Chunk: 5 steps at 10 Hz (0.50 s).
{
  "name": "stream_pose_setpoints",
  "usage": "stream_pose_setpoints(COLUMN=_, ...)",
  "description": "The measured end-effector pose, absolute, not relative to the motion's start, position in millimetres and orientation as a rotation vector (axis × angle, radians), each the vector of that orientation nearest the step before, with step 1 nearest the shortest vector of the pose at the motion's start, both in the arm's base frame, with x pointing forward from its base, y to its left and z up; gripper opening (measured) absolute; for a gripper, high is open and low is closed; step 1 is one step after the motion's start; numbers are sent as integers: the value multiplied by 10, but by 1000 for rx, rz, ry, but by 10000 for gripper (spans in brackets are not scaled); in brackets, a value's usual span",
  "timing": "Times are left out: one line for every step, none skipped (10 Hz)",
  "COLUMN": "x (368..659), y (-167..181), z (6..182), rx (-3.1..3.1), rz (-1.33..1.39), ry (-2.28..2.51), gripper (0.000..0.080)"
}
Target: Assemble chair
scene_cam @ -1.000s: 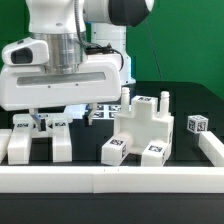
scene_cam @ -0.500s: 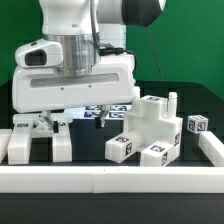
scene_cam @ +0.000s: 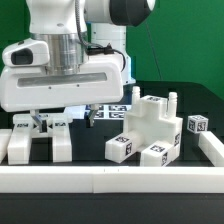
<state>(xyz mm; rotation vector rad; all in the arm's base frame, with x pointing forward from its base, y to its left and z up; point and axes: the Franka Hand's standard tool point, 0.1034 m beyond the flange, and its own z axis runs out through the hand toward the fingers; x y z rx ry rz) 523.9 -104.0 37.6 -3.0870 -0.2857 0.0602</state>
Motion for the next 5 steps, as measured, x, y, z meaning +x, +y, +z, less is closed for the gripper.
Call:
stream_pose_setpoints(x=5238, y=-1040, z=376, rx=-3087, rz=60, ry=-286, gripper=648)
stream_pose_setpoints(x=5234, y=-1048, z=373, rx=-3086, rz=61, ry=-294, gripper=648)
stream_pose_setpoints(x=5226, y=-1068, z=341, rx=-3086, rz=65, ry=-310, gripper=648)
stream_pose_setpoints(x=5232, y=-1051, z=276, rx=-3088, rz=73, ry=-318, gripper=648)
stream_pose_setpoints(x=5228, y=-1055, z=240, rx=-3087, rz=81, ry=-324, gripper=648)
